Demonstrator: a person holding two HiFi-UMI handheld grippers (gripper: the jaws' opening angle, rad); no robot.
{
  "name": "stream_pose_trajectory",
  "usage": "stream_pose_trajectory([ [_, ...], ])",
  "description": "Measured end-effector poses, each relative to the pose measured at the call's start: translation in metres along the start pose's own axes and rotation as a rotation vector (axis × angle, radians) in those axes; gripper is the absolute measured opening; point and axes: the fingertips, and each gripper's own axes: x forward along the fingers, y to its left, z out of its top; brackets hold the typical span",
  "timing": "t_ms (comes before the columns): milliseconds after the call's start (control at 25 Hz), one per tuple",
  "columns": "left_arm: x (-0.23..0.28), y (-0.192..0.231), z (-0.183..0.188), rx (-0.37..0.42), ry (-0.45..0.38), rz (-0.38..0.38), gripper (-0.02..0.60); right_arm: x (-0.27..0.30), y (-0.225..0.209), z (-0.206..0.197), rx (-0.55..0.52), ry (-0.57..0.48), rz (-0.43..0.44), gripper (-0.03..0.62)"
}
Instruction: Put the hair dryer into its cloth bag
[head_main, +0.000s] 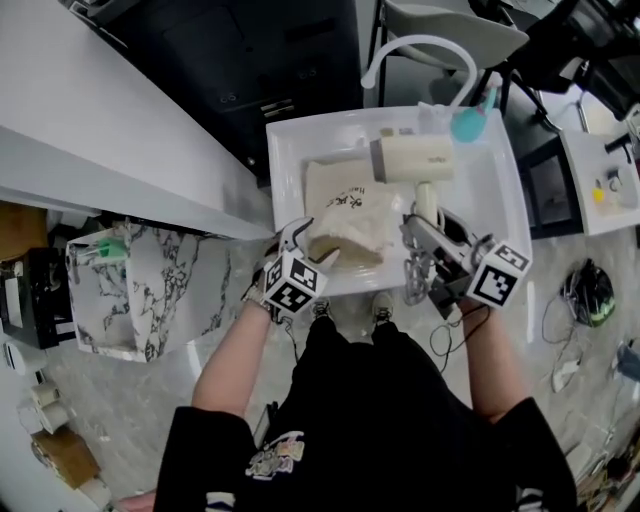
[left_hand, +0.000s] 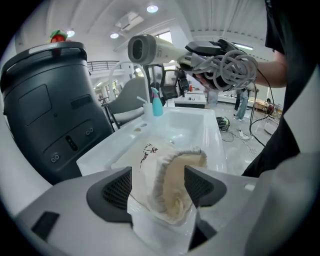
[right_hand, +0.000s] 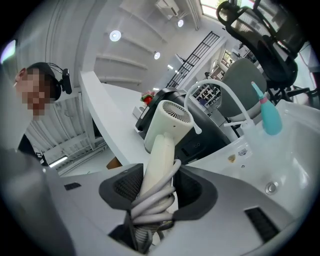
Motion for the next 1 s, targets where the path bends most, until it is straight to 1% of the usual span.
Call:
stream_pose_trajectory([
  [80,0.004,0.000,-0.001,0.015,0.004,-0.023,0.321,0.001,0.004,-0.002,-0.005,-0.004,-0.003,0.187],
  [280,0.011,-0.003,-0.001,0.047,0.008,-0.088,0.308,-0.005,0.001,-0.018,0.024,-0.003,-0.052,0.186],
  [440,0.013,-0.003,0.000,0.069,-0.001,-0.109,0.270,-0.007,0.001,-0.028,0.039,-0.012,-0.079,0.186],
  [480,0.013,-0.002,0.000,0.072,-0.004,-0.110,0.257,-0.007,0.001,-0.030,0.042,-0.014,-0.085,0.186],
  [560,0.013,0.000,0.001,0.078,-0.009,-0.113,0.213,-0.008,0.002,-0.033,0.048,-0.019,-0.096,0.186],
  [680,0.012,0.001,0.002,0.086,-0.017,-0.117,0.113,-0.009,0.006,-0.039,0.054,-0.021,-0.108,0.186],
  [760,0.012,0.000,0.003,0.091,-0.024,-0.126,0.061,-0.010,0.008,-0.045,0.061,-0.015,-0.111,0.186],
  [880,0.014,-0.003,0.004,0.091,-0.033,-0.151,0.049,-0.012,0.009,-0.059,0.081,0.003,-0.114,0.186],
  [1000,0.015,-0.003,0.005,0.066,-0.041,-0.175,0.041,-0.012,0.009,-0.077,0.115,0.025,-0.118,0.186],
])
